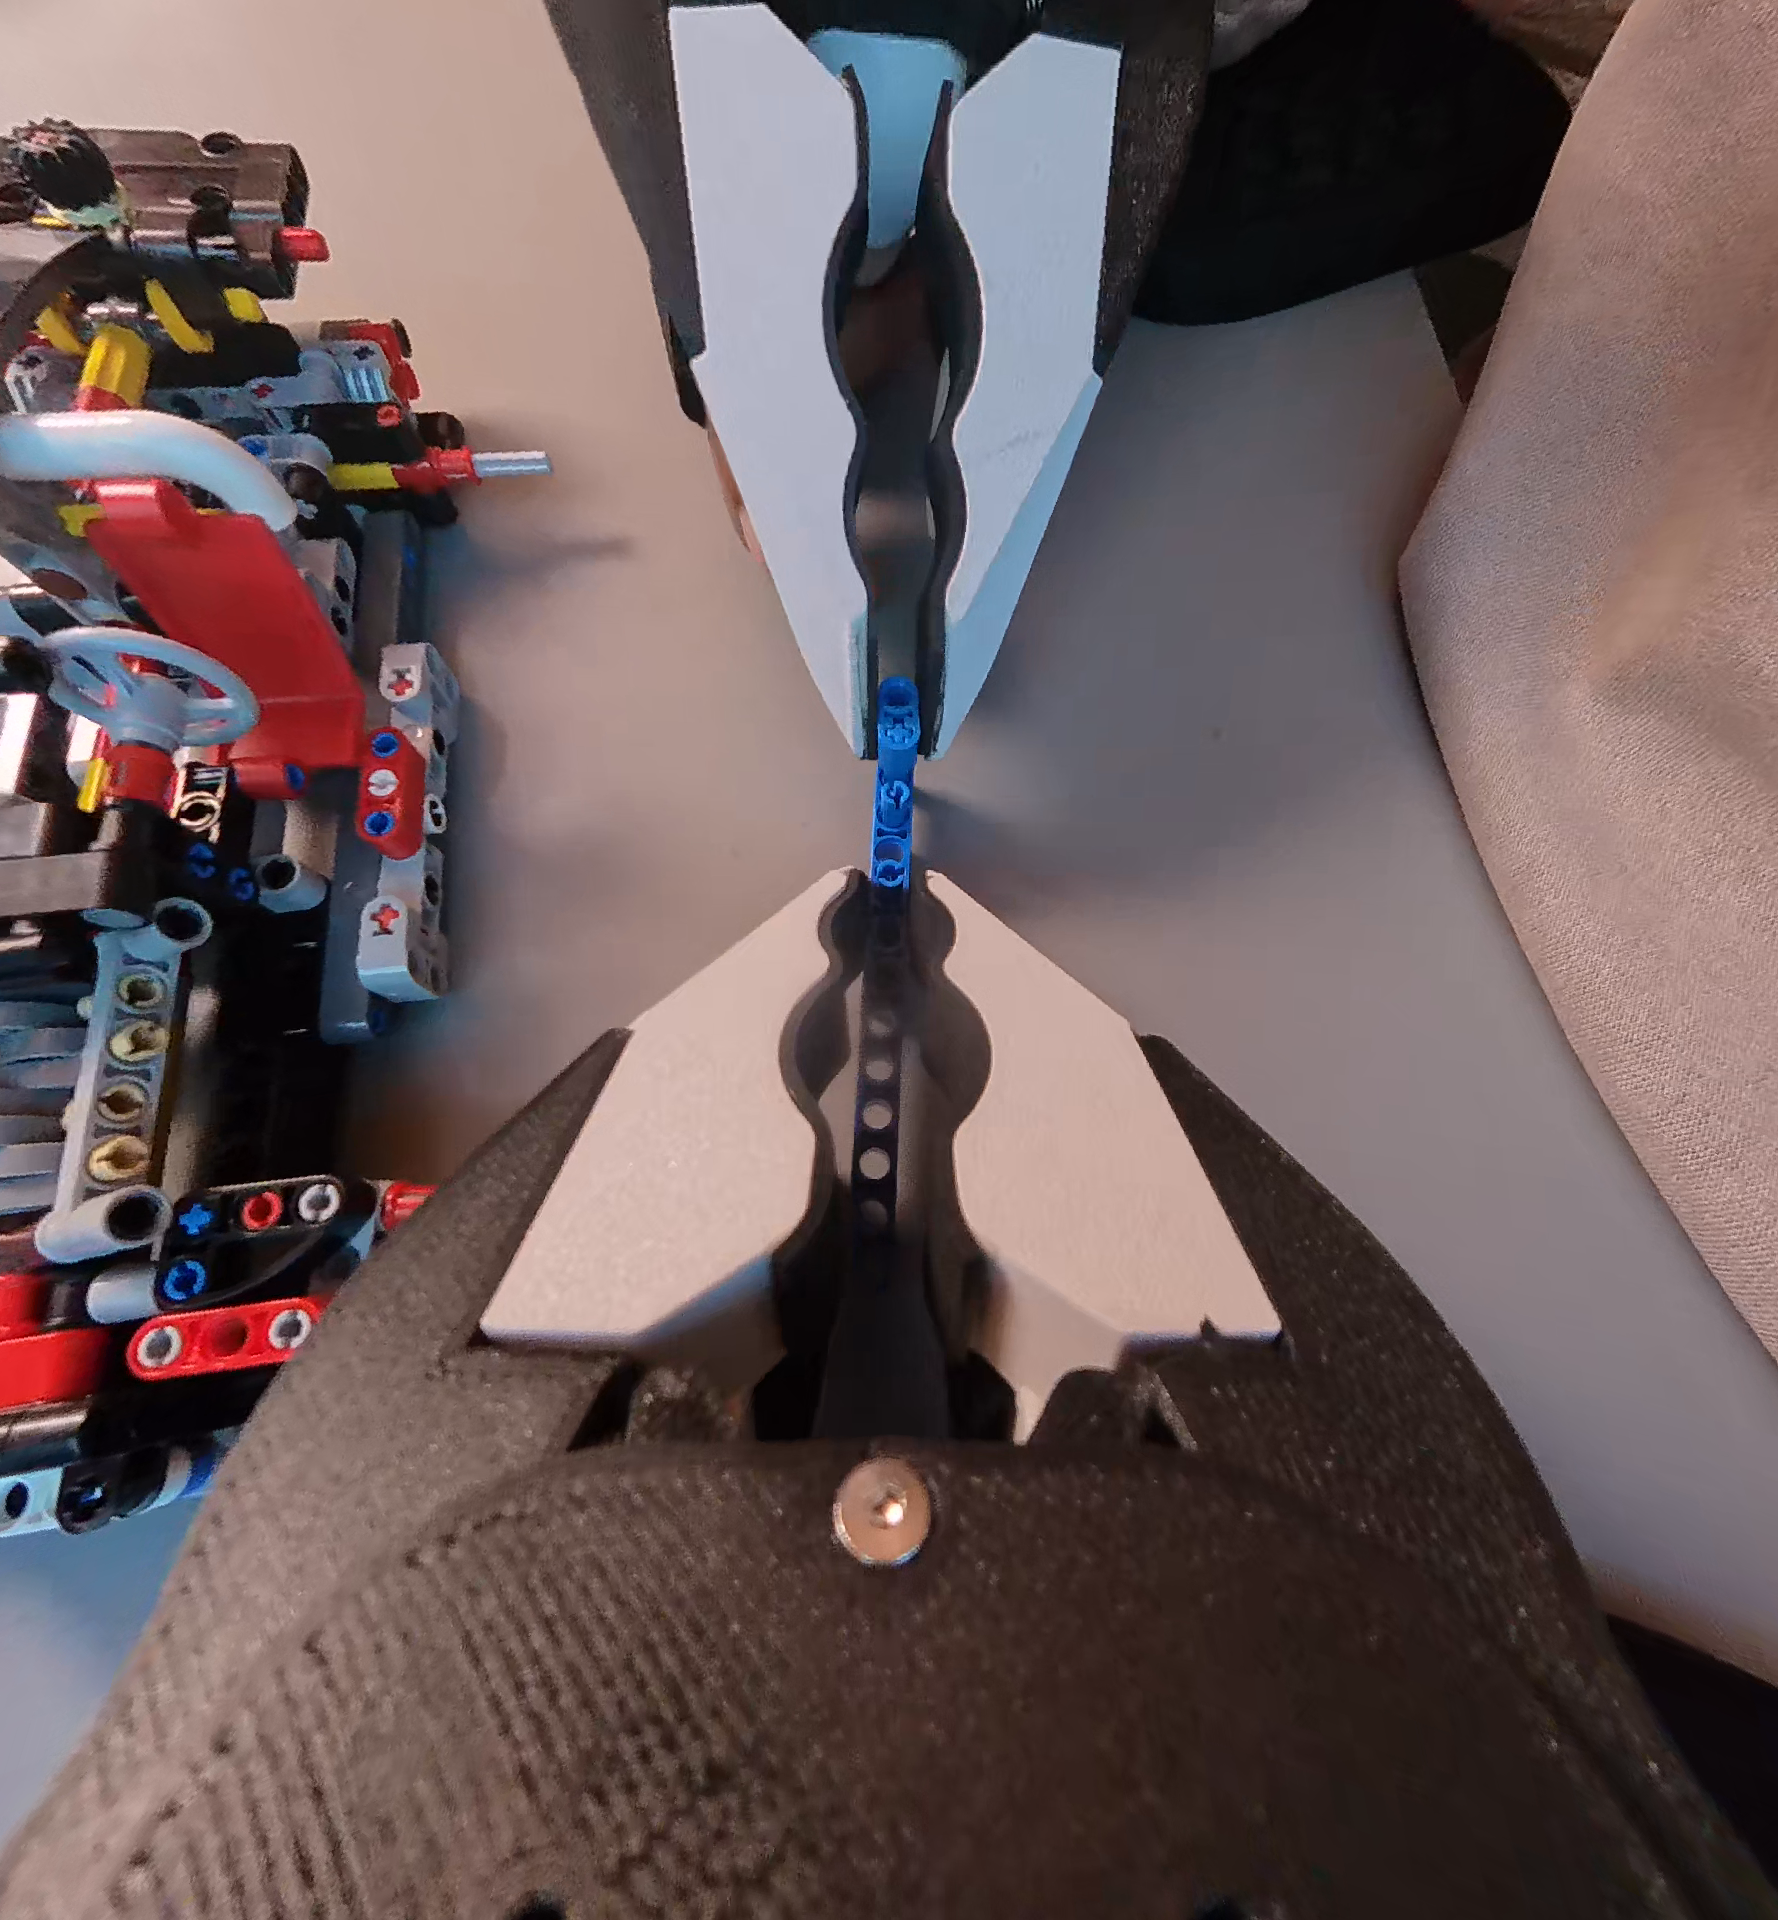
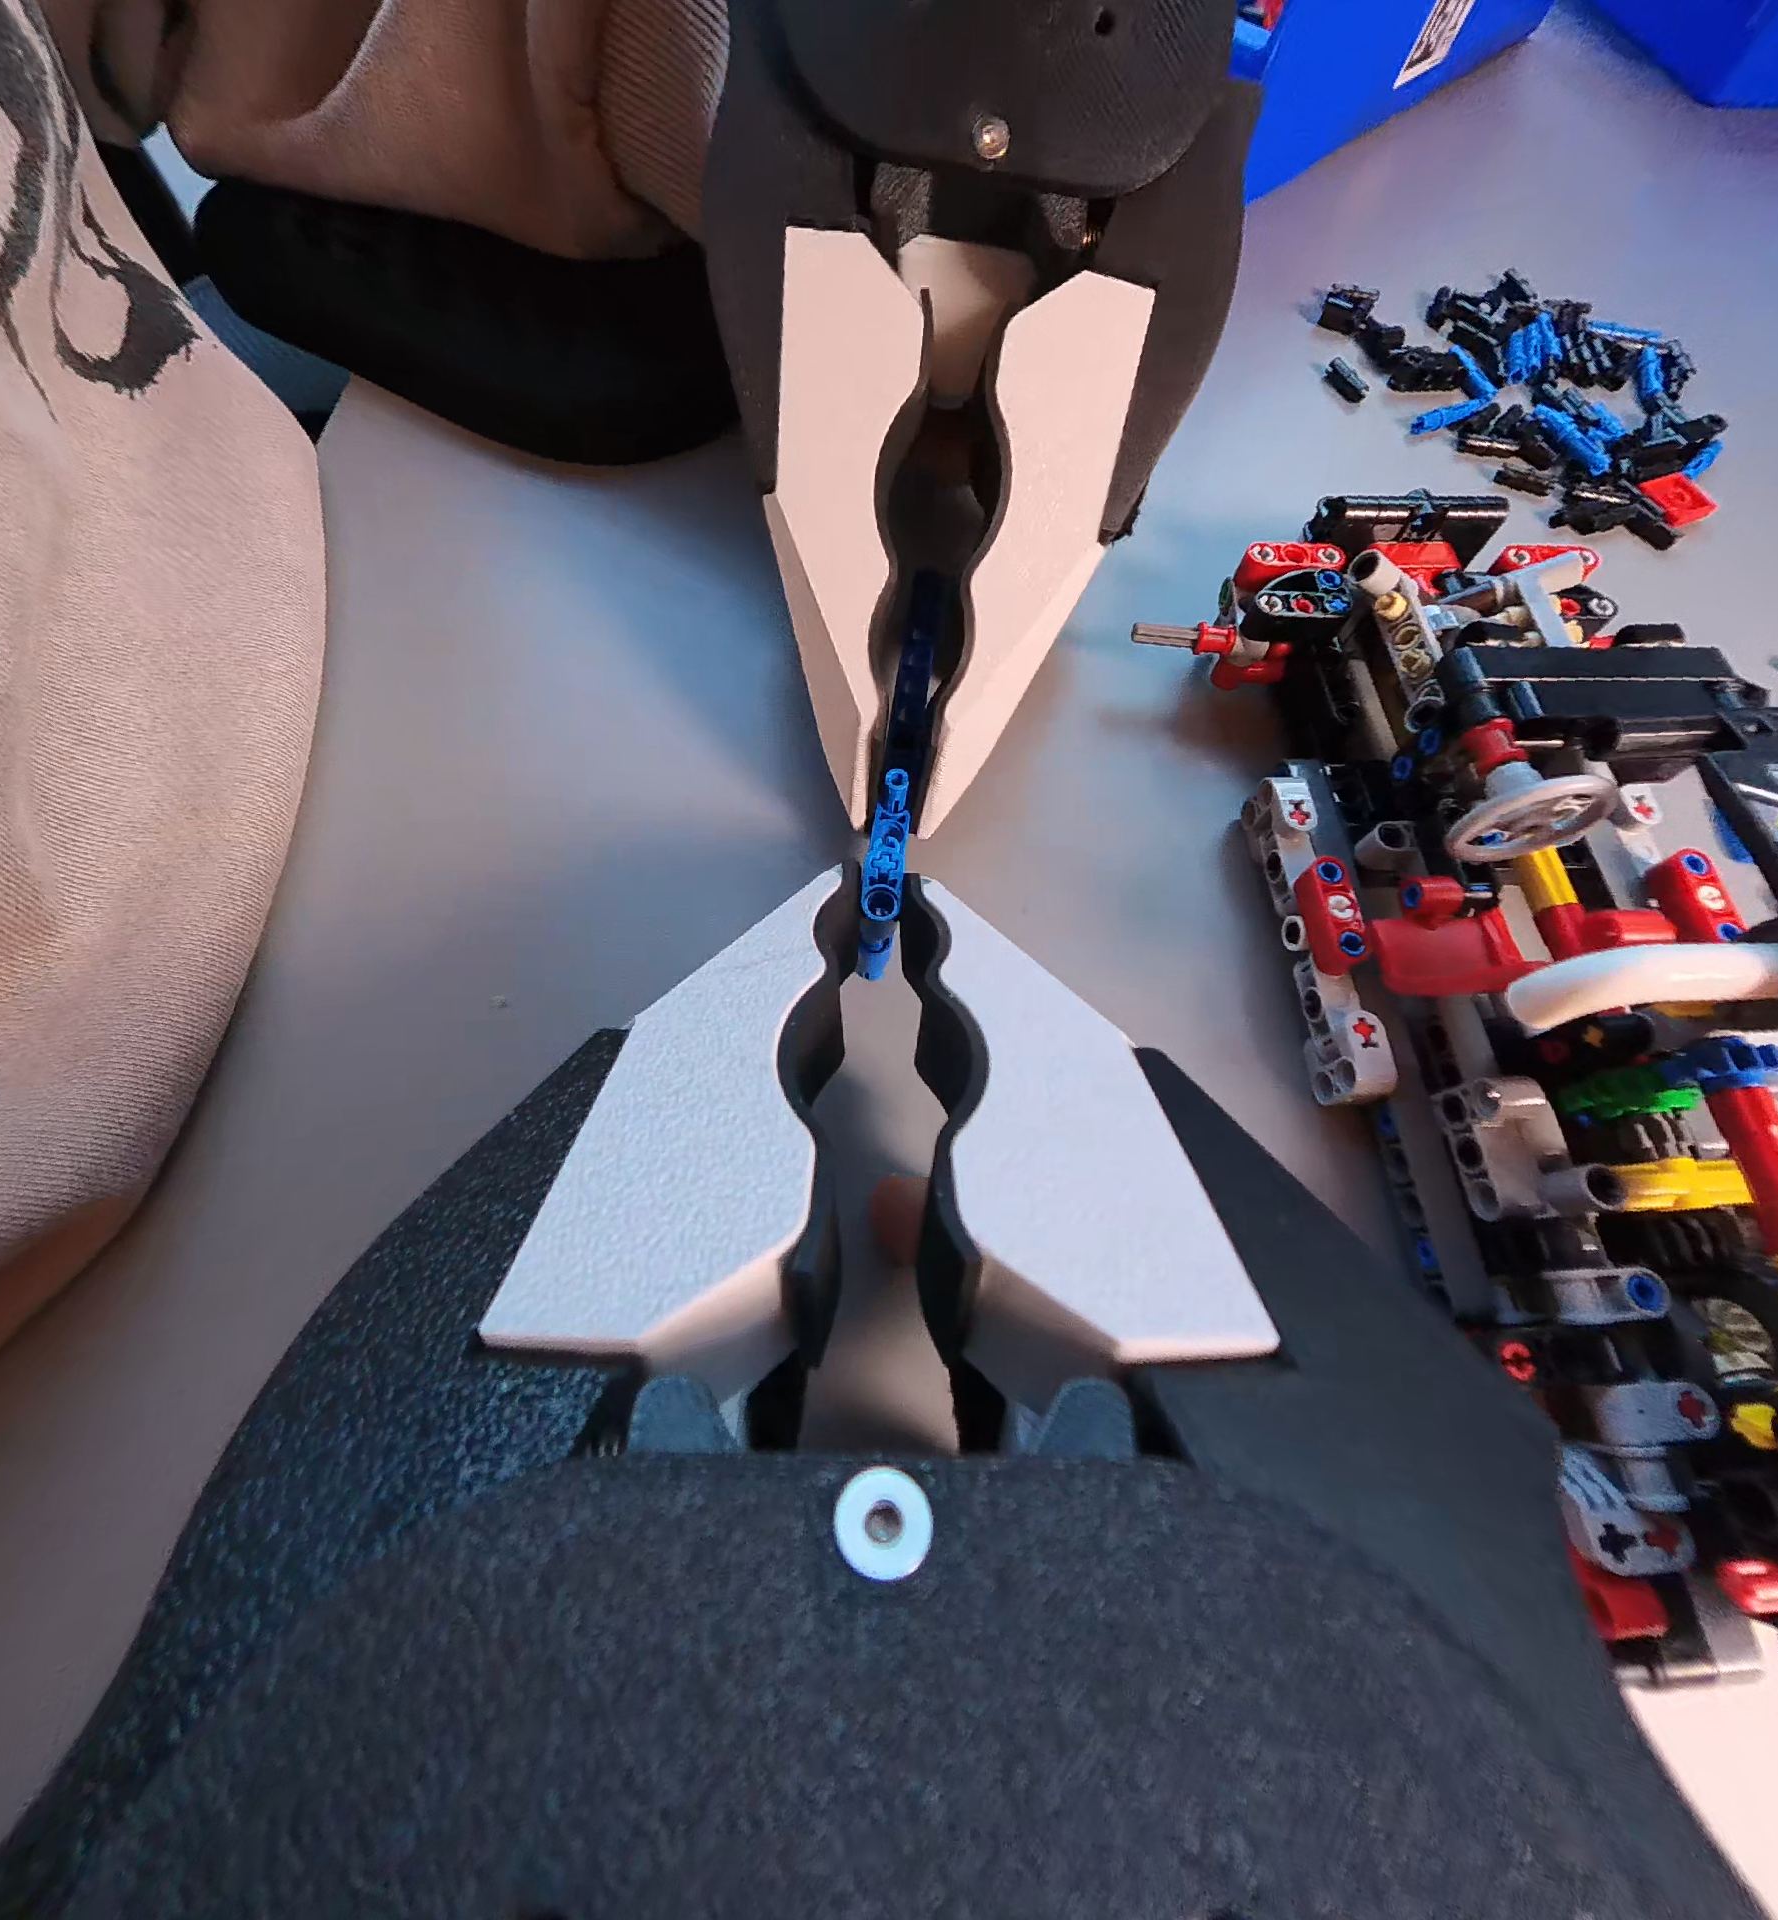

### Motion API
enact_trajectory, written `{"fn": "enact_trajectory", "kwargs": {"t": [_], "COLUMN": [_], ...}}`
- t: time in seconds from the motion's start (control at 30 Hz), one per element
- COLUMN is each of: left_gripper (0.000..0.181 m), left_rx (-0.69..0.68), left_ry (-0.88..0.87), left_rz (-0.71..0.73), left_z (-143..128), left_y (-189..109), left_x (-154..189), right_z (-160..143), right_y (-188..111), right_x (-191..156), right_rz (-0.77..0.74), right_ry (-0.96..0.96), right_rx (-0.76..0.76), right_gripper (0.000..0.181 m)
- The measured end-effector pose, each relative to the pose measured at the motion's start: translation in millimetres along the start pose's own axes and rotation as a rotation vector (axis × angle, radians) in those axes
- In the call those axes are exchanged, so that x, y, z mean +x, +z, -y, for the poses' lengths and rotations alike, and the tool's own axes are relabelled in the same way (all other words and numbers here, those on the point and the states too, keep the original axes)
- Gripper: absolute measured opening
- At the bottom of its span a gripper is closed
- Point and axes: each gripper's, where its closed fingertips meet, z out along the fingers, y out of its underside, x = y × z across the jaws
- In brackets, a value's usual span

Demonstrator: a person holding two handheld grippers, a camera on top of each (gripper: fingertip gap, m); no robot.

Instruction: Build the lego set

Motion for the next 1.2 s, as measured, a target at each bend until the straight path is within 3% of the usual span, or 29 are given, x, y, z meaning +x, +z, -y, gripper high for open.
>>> {"fn": "enact_trajectory", "kwargs": {"t": [1.07, 1.2], "left_gripper": [0.006, 0.007], "left_rx": [0.004, -0.033], "left_ry": [-0.046, 0.008], "left_rz": [-0.022, 0.031], "left_z": [0.5, -4.0], "left_y": [-0.4, 1.9], "left_x": [-1.9, -3.5], "right_z": [-2.6, -3.1], "right_y": [1.6, 1.3], "right_x": [2.4, 2.9], "right_rz": [-0.006, -0.039], "right_ry": [0.062, 0.048], "right_rx": [-0.077, -0.095], "right_gripper": [0.006, 0.006]}}
